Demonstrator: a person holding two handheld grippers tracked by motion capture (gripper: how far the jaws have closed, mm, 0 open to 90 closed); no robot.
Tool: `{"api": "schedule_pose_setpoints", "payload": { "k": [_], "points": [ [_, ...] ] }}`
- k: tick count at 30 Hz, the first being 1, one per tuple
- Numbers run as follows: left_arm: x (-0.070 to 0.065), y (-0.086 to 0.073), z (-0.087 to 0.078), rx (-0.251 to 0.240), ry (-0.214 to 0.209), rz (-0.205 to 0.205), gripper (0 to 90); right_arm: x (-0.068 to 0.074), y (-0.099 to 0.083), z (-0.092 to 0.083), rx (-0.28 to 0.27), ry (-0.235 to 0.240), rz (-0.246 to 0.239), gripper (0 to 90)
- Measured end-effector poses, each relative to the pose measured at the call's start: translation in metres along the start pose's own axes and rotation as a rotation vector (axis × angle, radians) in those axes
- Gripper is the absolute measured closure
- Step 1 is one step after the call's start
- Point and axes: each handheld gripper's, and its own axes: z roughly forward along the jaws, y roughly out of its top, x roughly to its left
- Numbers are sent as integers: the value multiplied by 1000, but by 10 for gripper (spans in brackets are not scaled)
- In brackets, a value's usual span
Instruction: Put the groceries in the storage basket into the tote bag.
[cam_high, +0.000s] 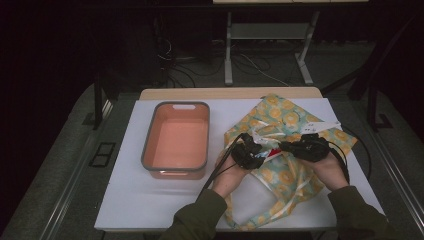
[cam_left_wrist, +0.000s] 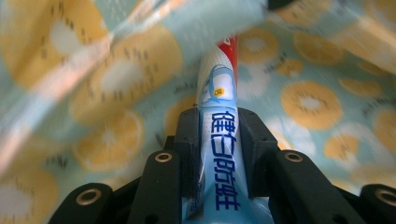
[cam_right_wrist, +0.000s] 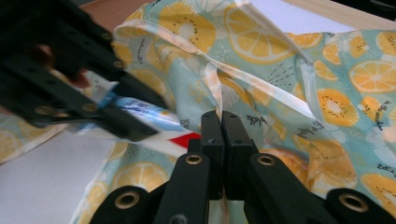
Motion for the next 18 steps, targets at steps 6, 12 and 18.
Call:
{"api": "schedule_pose_setpoints", "payload": {
  "k": [6,12,18],
  "points": [
    [3,16,29,-47,20,-34,707,0,0,-1,-6,3,3,887],
    [1,26,49,-61,40,-32,696,-3,0,-4,-19,6,14,887],
    [3,24,58,-21,31,-19,662,-4,0,-5,-18,10,15,887]
  ]
}}
